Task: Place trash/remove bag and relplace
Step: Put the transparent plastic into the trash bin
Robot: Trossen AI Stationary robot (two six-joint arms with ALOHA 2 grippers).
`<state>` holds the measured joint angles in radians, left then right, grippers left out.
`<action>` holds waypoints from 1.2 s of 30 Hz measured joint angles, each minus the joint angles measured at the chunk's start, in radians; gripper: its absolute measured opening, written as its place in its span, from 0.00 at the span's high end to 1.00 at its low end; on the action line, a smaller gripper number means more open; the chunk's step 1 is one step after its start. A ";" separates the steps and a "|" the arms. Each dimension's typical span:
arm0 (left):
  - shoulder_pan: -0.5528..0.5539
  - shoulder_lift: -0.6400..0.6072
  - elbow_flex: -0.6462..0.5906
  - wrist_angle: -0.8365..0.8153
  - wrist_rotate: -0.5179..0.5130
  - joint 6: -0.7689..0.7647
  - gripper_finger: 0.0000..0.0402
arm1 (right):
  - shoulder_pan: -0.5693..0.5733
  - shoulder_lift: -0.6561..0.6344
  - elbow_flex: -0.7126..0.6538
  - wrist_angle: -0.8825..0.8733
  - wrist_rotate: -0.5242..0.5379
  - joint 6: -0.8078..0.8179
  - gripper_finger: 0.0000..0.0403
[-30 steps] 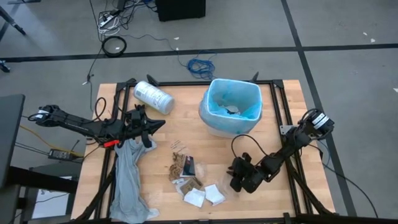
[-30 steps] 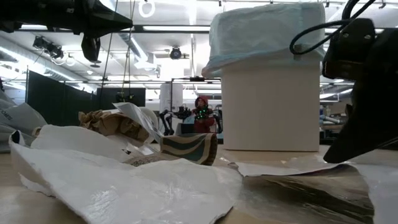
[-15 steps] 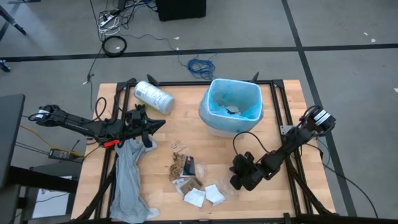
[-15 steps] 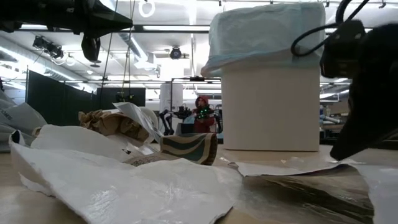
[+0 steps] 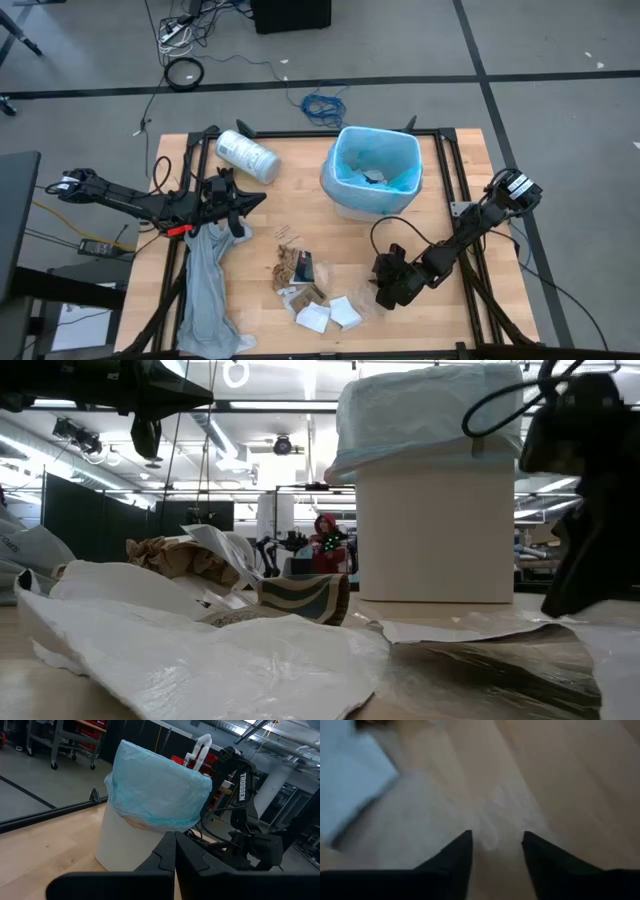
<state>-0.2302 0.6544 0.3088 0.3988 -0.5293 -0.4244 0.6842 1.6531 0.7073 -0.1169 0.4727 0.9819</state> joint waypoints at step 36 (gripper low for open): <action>0.000 0.000 0.000 0.000 0.000 0.000 0.98 | -0.027 -0.050 0.372 -0.434 -0.031 -0.175 1.00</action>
<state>-0.2302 0.6544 0.3088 0.3985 -0.5296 -0.4244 0.6567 1.6031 1.0793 -0.5510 0.4419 0.8065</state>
